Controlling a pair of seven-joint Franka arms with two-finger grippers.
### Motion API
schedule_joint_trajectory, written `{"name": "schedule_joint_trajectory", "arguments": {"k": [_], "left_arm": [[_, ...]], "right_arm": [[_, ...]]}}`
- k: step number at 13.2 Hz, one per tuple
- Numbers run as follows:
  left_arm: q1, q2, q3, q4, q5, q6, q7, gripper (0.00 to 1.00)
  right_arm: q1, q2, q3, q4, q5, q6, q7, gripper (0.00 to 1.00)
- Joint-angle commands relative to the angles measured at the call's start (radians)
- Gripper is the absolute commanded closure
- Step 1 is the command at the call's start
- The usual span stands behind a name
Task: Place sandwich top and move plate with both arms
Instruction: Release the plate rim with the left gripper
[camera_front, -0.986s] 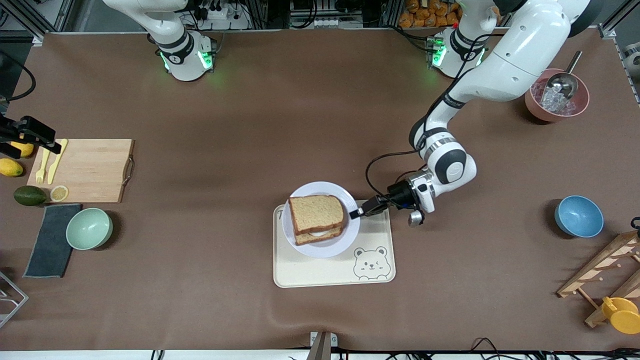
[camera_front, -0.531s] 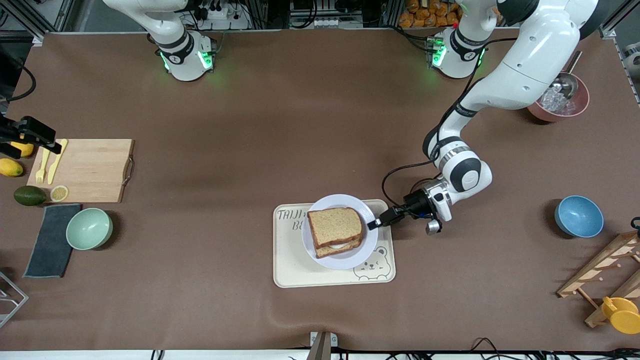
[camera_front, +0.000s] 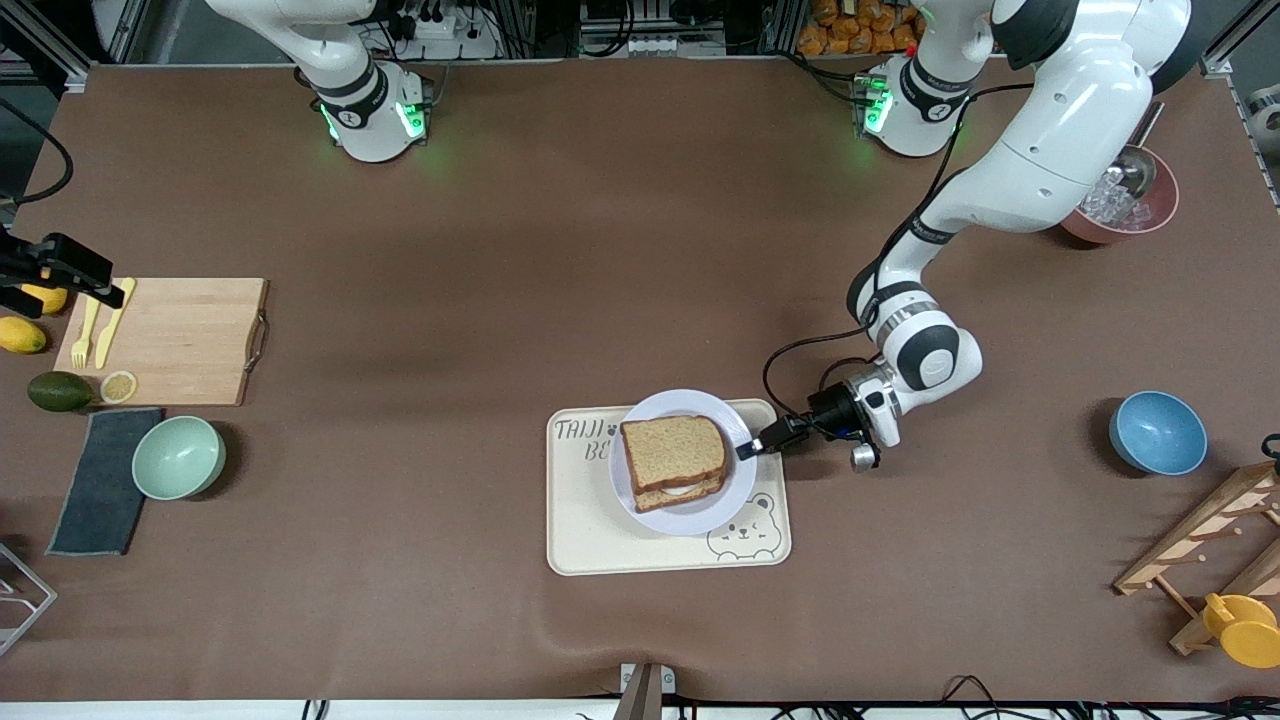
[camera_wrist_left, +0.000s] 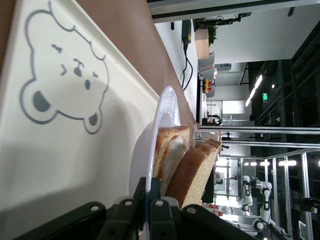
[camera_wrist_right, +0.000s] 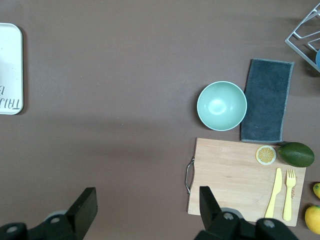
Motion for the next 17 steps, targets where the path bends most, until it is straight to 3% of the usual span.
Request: {"name": "schedule_joint_trajectory", "arguments": {"k": [1, 9, 10, 11, 17], "left_arm": [[0.001, 0.038, 0.001, 0.046, 0.035, -0.004, -0.012, 1.00], [-0.008, 0.101, 0.001, 0.088, 0.035, -0.004, 0.038, 1.00], [-0.008, 0.101, 0.006, 0.088, 0.035, -0.003, 0.037, 0.57], [-0.008, 0.098, 0.013, 0.088, 0.039, -0.003, 0.041, 0.01], [0.012, 0.053, 0.030, 0.091, 0.167, -0.001, -0.065, 0.00]], "right_arm": [[-0.028, -0.005, 0.015, -0.008, 0.015, 0.010, -0.003, 0.09], [-0.032, -0.002, 0.012, -0.007, 0.017, 0.010, -0.004, 0.08], [-0.031, -0.002, 0.012, -0.007, 0.017, 0.010, -0.004, 0.08], [-0.031, -0.002, 0.012, -0.007, 0.017, 0.010, -0.004, 0.08], [-0.028, 0.003, 0.012, -0.005, 0.018, 0.011, -0.004, 0.07]]}}
